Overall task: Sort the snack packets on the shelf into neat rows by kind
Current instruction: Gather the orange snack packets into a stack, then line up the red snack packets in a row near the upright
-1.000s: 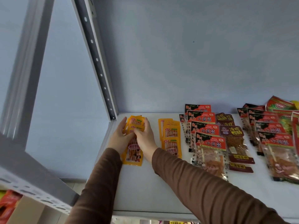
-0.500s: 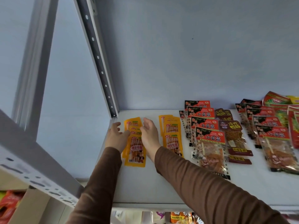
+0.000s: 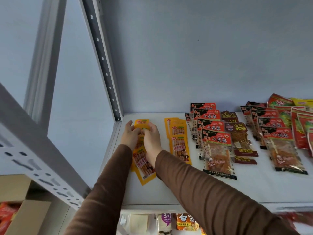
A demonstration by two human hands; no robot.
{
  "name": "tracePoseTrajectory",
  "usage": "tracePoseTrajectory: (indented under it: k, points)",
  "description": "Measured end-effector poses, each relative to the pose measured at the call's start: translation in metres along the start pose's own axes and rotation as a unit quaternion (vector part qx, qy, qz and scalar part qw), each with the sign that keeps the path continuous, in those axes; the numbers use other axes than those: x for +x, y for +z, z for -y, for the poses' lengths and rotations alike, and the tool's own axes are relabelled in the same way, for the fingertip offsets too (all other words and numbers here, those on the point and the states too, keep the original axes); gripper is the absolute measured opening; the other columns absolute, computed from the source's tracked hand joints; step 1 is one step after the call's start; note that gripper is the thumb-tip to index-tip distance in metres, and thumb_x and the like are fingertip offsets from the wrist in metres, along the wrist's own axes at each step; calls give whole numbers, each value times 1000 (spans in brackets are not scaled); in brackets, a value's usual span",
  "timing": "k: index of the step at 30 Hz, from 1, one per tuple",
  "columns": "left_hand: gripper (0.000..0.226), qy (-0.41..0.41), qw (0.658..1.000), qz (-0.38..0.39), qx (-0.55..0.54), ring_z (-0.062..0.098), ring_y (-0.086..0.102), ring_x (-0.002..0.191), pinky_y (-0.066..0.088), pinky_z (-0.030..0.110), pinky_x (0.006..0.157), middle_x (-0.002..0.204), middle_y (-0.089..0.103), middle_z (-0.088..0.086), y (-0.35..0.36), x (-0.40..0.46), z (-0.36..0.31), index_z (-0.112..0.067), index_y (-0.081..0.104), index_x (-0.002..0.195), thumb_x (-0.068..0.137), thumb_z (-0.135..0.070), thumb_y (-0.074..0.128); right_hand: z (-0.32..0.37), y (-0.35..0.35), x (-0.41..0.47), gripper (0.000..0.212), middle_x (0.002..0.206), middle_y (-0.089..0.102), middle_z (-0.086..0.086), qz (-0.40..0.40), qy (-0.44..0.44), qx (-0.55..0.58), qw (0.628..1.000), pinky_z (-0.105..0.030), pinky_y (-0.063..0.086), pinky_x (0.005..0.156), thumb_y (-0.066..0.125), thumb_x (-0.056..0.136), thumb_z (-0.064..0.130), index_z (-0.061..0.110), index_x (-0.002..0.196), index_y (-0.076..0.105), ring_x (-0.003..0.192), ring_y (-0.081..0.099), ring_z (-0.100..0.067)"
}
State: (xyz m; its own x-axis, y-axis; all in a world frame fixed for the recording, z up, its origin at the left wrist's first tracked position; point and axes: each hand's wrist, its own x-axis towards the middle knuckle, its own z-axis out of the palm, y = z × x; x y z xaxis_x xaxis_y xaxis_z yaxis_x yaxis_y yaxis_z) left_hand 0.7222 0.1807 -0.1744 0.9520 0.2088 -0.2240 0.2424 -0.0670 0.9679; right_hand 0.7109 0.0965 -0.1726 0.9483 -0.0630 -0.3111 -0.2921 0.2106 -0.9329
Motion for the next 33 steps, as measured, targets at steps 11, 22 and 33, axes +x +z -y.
tracePoseTrajectory:
  k: [11, 22, 33]
  points:
    - [31, 165, 982, -57, 71, -9, 58, 106, 45, 19, 90, 115, 64, -20, -1, -35, -2, -39, 61, 114, 96, -15, 56, 1, -36, -29, 45, 147, 46, 13, 33, -142, -62, 987, -20, 35, 107, 42, 101, 14, 31, 142, 50, 129, 40, 7]
    - [45, 352, 847, 37, 397, 29, 22, 151, 18, 39, 122, 156, 42, 8, 105, -78, -40, -24, 56, 139, 95, -32, 62, 58, -207, -75, 30, 137, 56, 4, -108, -360, -515, 770, -32, 34, 111, 59, 96, 27, 22, 126, 62, 131, 42, -16]
    - [46, 435, 773, 155, 435, 29, 25, 149, 17, 45, 123, 155, 43, 5, 350, -192, -48, -27, 54, 139, 95, -39, 57, 83, -480, -167, 25, 137, 56, 3, -253, -279, -582, 721, -40, 33, 107, 59, 95, 28, 23, 119, 64, 129, 43, -23]
